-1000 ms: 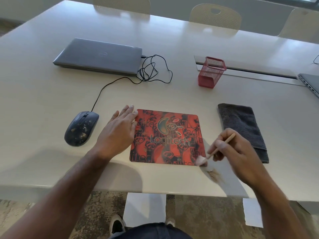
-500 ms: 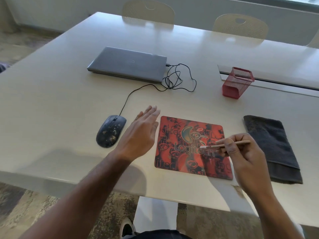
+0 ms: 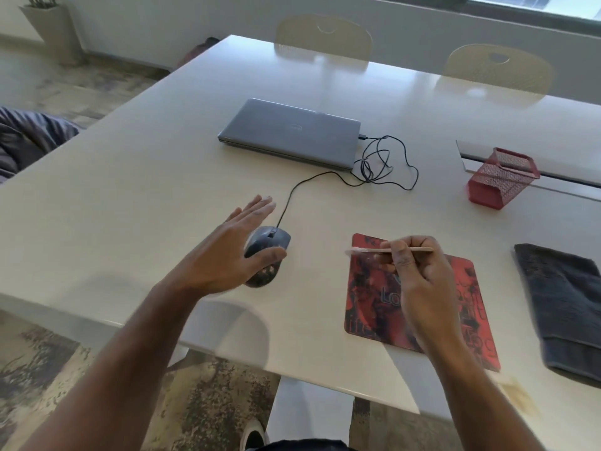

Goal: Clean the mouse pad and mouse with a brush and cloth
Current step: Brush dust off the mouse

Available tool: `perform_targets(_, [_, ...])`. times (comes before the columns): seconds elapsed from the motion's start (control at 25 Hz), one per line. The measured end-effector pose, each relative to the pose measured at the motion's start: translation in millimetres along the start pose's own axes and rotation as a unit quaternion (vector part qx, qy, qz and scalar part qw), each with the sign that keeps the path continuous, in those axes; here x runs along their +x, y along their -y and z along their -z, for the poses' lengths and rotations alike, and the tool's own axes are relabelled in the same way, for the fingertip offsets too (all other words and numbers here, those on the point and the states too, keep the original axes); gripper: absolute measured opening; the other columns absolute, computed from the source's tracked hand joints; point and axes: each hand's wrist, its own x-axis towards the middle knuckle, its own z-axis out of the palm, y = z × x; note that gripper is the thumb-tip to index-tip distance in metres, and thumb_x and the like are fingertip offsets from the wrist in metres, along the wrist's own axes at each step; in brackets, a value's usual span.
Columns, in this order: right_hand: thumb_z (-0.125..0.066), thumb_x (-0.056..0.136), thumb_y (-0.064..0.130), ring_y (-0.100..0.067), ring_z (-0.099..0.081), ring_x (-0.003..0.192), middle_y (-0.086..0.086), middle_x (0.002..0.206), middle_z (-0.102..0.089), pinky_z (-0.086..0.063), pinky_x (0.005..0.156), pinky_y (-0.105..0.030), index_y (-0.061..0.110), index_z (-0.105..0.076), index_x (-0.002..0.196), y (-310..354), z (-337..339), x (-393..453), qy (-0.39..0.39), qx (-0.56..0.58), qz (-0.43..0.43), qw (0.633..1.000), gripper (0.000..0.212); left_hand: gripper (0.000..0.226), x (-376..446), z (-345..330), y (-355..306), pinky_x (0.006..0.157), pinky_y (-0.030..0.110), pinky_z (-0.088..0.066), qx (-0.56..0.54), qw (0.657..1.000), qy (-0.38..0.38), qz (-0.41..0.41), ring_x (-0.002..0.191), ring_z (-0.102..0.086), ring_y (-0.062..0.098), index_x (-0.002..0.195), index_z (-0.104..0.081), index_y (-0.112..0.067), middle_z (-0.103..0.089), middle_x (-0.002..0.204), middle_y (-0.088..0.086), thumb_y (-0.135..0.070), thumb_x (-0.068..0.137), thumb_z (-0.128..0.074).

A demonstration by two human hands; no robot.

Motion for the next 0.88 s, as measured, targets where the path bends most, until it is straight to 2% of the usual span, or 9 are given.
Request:
perform_targets(0.12, [-0.059, 0.104, 0.032, -0.013, -0.077, 0.09, 0.0, 0.094, -0.078, -0.061, 0.088, -0.04, 0.017, -0.065, 0.103, 7.6, -30.4, 1.3, 0.009, 0.002, 0.012, 1.0, 0.016, 0.106, -6.7, 12.3, 18.1, 0.125, 0.024, -0.004, -0.006, 0.998, 0.063, 0.031, 0.143, 0.006, -0.021, 0.161, -0.016, -0.026, -0.007, 0.163, -0.021, -0.056, 0.079, -0.076])
perform_targets(0.2, [-0.059, 0.104, 0.029, -0.011, -0.076, 0.087, 0.001, 0.092, -0.077, -0.062, 0.084, -0.034, 0.016, -0.064, 0.101, 13.2, -48.6, 1.2, 0.022, 0.011, 0.018, 1.0, 0.014, 0.12, -8.4, 16.5, 25.9, 0.12, 0.017, 0.001, -0.009, 0.993, 0.112, 0.037, 0.134, 0.013, -0.03, 0.162, -0.011, -0.028, -0.001, 0.16, -0.025, -0.051, 0.07, -0.086])
perform_targets(0.28, [-0.06, 0.104, 0.027, -0.012, -0.076, 0.084, 0.001, 0.09, -0.077, -0.062, 0.081, -0.03, 0.014, -0.064, 0.1, 17.7, -64.0, 1.8, 0.026, 0.027, 0.022, 0.999, 0.014, 0.131, -6.7, 18.2, 31.9, 0.119, 0.017, 0.005, -0.001, 0.989, 0.147, 0.018, 0.137, 0.017, -0.026, 0.162, -0.007, -0.027, 0.003, 0.163, -0.021, -0.051, 0.064, -0.09])
perform_targets(0.36, [-0.06, 0.104, 0.026, -0.013, -0.077, 0.084, 0.0, 0.089, -0.077, -0.062, 0.08, -0.03, 0.011, -0.065, 0.101, 21.5, -77.0, 2.8, 0.024, 0.044, 0.023, 0.998, 0.016, 0.137, -3.0, 19.0, 37.6, 0.124, 0.027, 0.007, 0.016, 0.986, 0.164, -0.009, 0.145, 0.019, -0.014, 0.162, -0.005, -0.025, 0.002, 0.167, -0.015, -0.059, 0.06, -0.089])
perform_targets(0.44, [-0.06, 0.104, 0.025, -0.015, -0.077, 0.085, -0.001, 0.09, -0.078, -0.063, 0.082, -0.033, 0.011, -0.065, 0.101, 24.6, -87.7, 3.9, 0.023, 0.06, 0.02, 0.998, 0.016, 0.139, 0.5, 19.4, 42.4, 0.126, 0.034, 0.007, 0.029, 0.984, 0.175, -0.023, 0.147, 0.02, -0.009, 0.162, -0.005, -0.025, 0.001, 0.169, -0.013, -0.066, 0.058, -0.087])
perform_targets(0.68, [-0.059, 0.105, 0.023, -0.016, -0.078, 0.088, -0.004, 0.094, -0.078, -0.063, 0.087, -0.041, 0.012, -0.065, 0.102, 24.6, -110.1, 1.5, 0.023, 0.062, 0.006, 0.998, 0.013, 0.131, 3.6, 16.5, 49.7, 0.125, 0.033, 0.009, 0.031, 0.983, 0.179, -0.038, 0.147, 0.021, -0.009, 0.161, -0.008, -0.029, -0.001, 0.169, -0.012, -0.066, 0.062, -0.084])
perform_targets(0.76, [-0.058, 0.105, 0.022, -0.016, -0.078, 0.087, -0.004, 0.092, -0.078, -0.064, 0.085, -0.039, 0.011, -0.064, 0.101, 24.4, -112.2, -2.6, 0.026, 0.06, 0.01, 0.998, 0.013, 0.129, 3.0, 15.6, 50.0, 0.124, 0.029, 0.009, 0.035, 0.984, 0.169, -0.036, 0.146, 0.021, -0.011, 0.161, -0.008, -0.031, -0.002, 0.169, -0.013, -0.067, 0.062, -0.083])
perform_targets(0.88, [-0.056, 0.106, 0.015, -0.018, -0.076, 0.078, -0.008, 0.087, -0.077, -0.06, 0.074, -0.028, 0.004, -0.063, 0.098, 27.9, -105.5, -13.8, 0.033, 0.058, 0.03, 0.997, 0.016, 0.127, 2.1, 15.1, 49.5, 0.122, 0.024, 0.01, 0.037, 0.986, 0.159, -0.036, 0.145, 0.02, -0.013, 0.16, -0.011, -0.031, -0.003, 0.169, -0.014, -0.067, 0.063, -0.083])
